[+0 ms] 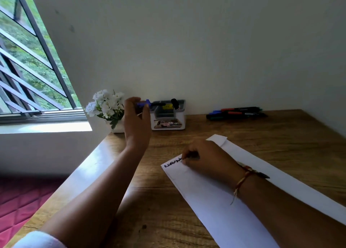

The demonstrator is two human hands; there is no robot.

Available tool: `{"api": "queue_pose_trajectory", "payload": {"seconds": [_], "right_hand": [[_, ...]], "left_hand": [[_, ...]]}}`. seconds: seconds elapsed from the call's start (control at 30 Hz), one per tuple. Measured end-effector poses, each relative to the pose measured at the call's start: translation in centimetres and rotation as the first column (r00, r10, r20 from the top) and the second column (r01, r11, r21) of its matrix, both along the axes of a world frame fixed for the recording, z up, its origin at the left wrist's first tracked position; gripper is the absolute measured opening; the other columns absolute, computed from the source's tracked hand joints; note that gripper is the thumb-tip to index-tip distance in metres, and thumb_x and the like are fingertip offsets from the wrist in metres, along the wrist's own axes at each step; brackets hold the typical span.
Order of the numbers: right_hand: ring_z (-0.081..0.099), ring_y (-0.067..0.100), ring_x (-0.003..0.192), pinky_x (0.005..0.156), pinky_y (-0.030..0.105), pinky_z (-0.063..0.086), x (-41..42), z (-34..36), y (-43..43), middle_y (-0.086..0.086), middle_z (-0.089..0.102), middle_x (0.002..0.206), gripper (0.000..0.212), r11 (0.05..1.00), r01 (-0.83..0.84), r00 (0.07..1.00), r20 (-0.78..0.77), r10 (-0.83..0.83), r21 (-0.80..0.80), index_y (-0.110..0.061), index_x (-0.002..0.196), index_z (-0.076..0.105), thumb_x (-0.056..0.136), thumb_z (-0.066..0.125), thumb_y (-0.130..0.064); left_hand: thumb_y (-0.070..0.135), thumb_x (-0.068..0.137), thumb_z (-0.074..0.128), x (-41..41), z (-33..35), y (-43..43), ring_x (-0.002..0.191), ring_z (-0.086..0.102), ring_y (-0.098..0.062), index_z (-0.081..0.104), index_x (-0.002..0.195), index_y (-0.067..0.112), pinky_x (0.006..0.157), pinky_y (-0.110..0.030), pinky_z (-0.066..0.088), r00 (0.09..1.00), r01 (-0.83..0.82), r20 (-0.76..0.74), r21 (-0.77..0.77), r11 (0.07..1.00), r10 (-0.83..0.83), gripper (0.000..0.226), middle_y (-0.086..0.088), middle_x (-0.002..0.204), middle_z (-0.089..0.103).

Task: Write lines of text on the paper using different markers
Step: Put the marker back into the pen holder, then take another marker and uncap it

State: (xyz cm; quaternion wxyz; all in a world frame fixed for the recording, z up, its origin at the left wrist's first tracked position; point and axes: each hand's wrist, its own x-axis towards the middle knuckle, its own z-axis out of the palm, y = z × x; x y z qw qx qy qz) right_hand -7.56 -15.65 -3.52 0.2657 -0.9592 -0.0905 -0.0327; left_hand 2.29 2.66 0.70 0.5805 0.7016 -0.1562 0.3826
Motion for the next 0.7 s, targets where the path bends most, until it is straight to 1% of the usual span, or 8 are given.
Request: {"api": "queue_pose_trajectory", "payload": {"seconds": [0.07,0.13,0.2,0.27,0.43,0.5,0.63,0.7], "right_hand": [[0.047,-0.006,0.071,0.06,0.01,0.031,0.1,0.0,0.1,-0.006,0.071,0.111,0.022,1.0,-0.012,1.0,-0.001,0.012,-0.019,-0.03,0.112,0.075,0.092,0.068,-0.034],[0.049,-0.005,0.073,0.061,0.01,0.031,-0.2,0.1,0.1,-0.004,0.072,0.111,0.022,1.0,-0.024,1.0,0.02,0.024,-0.005,-0.027,0.113,0.075,0.092,0.068,-0.032],[0.056,-0.001,0.084,0.069,0.011,0.037,-0.6,0.2,0.0,-0.003,0.072,0.113,0.022,0.999,-0.026,0.999,0.04,0.024,0.029,-0.024,0.113,0.075,0.092,0.068,-0.03],[0.062,0.007,0.097,0.079,0.016,0.043,-1.1,0.5,0.0,-0.002,0.071,0.115,0.022,0.998,-0.019,0.998,0.055,0.015,0.063,-0.021,0.113,0.075,0.093,0.069,-0.028],[0.063,0.01,0.101,0.084,0.02,0.048,-1.8,0.8,-0.1,-0.001,0.072,0.114,0.022,0.997,-0.033,0.996,0.083,0.028,0.064,-0.018,0.112,0.076,0.093,0.068,-0.028],[0.063,0.011,0.101,0.083,0.021,0.048,-1.8,0.9,0.0,0.0,0.072,0.114,0.023,0.997,-0.034,0.996,0.083,0.028,0.064,-0.017,0.111,0.076,0.093,0.068,-0.028],[0.064,0.012,0.102,0.082,0.019,0.047,-1.6,0.8,0.0,0.0,0.073,0.114,0.022,0.997,-0.031,0.998,0.062,0.027,0.068,-0.018,0.111,0.076,0.093,0.068,-0.027],[0.064,0.013,0.102,0.079,0.019,0.043,-1.5,0.8,-0.1,0.0,0.072,0.112,0.021,0.998,-0.025,0.998,0.058,0.021,0.066,-0.019,0.11,0.075,0.093,0.067,-0.026]], "left_hand": [[0.013,0.093,0.066,0.7,0.0,-0.8,0.086,0.067,-0.004,0.047,0.107,0.03,0.071,-0.022,0.055,0.999,0.0,-0.036,0.09,0.996,0.004,0.029,0.006,0.094,0.068],[0.014,0.093,0.067,1.5,0.2,-1.3,0.084,0.067,-0.009,0.046,0.106,0.029,0.066,-0.016,0.052,0.998,-0.014,-0.059,0.168,0.986,0.024,0.029,0.001,0.096,0.068],[0.015,0.093,0.067,2.2,0.6,-1.8,0.079,0.064,-0.002,0.048,0.102,0.028,0.06,-0.006,0.046,0.997,-0.048,-0.048,0.237,0.97,0.061,0.024,0.005,0.092,0.066],[0.014,0.093,0.066,2.7,0.8,-2.3,0.077,0.06,0.003,0.058,0.101,0.022,0.06,-0.003,0.045,0.996,-0.061,-0.046,0.3,0.952,0.079,0.014,0.007,0.089,0.064],[0.012,0.095,0.062,3.6,0.5,-3.1,0.084,0.06,-0.01,0.072,0.105,0.009,0.071,-0.016,0.045,0.989,-0.102,-0.043,0.487,0.868,0.141,0.014,-0.003,0.099,0.069],[0.01,0.096,0.061,3.2,0.3,-3.2,0.085,0.058,-0.011,0.072,0.11,0.008,0.07,-0.013,0.04,0.987,-0.111,-0.041,0.523,0.845,0.154,0.018,-0.008,0.103,0.071],[0.012,0.094,0.063,0.7,0.0,-3.4,0.097,0.056,-0.019,0.068,0.11,0.012,0.079,-0.023,0.041,0.99,-0.135,0.031,0.526,0.84,0.14,0.017,-0.005,0.108,0.064],[0.015,0.093,0.064,-1.3,-0.9,-3.8,0.087,0.057,-0.01,0.067,0.104,0.016,0.072,-0.02,0.045,0.998,-0.055,-0.008,0.498,0.866,0.068,0.012,0.002,0.101,0.058]]}}
